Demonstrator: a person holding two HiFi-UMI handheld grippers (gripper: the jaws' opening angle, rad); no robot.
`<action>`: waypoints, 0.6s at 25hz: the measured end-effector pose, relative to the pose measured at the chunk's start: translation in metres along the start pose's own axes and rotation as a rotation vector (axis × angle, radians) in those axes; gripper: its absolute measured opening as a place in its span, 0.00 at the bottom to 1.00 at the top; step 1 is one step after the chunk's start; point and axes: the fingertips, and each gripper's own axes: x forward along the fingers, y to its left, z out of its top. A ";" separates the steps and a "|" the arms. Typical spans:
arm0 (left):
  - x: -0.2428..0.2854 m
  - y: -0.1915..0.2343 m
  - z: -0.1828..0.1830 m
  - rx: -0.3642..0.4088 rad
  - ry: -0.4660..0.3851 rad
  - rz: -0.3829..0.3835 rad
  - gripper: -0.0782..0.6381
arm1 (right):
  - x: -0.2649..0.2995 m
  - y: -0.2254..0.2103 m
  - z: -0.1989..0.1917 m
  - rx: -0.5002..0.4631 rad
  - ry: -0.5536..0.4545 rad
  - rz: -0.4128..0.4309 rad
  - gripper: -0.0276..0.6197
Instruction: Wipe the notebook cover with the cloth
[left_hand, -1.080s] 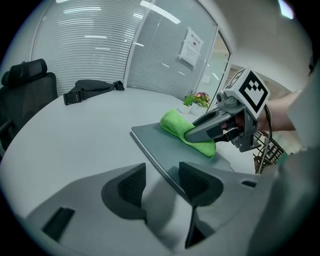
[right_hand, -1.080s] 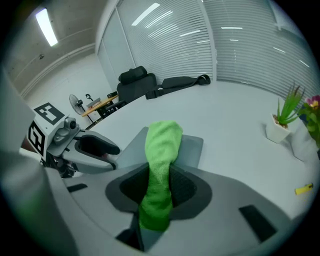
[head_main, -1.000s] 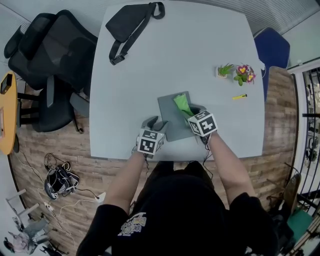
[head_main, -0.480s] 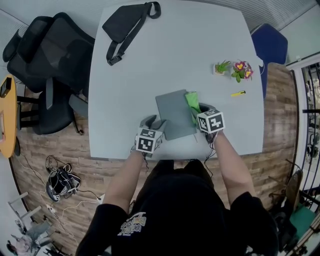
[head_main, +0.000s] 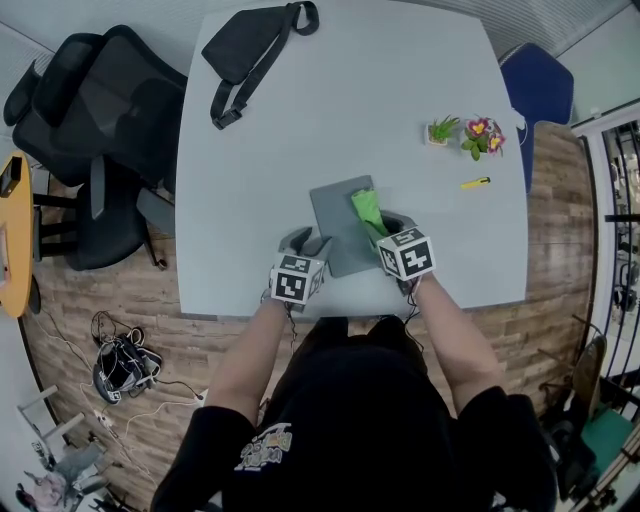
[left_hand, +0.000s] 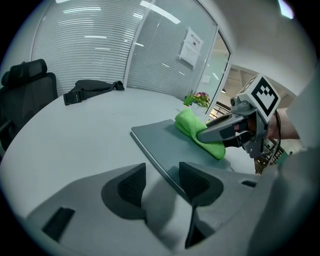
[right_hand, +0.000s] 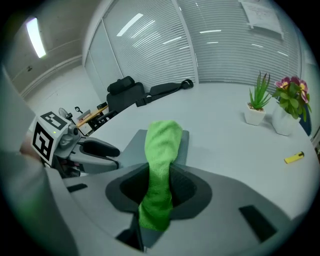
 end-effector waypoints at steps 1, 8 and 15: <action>0.000 0.000 0.000 -0.001 0.000 -0.001 0.40 | 0.001 0.007 -0.001 -0.006 0.002 0.012 0.21; 0.001 0.000 0.000 -0.008 0.005 -0.007 0.40 | 0.011 0.056 -0.015 -0.044 0.038 0.087 0.21; -0.001 0.001 0.000 -0.009 0.008 -0.008 0.40 | 0.013 0.094 -0.031 -0.012 0.063 0.136 0.21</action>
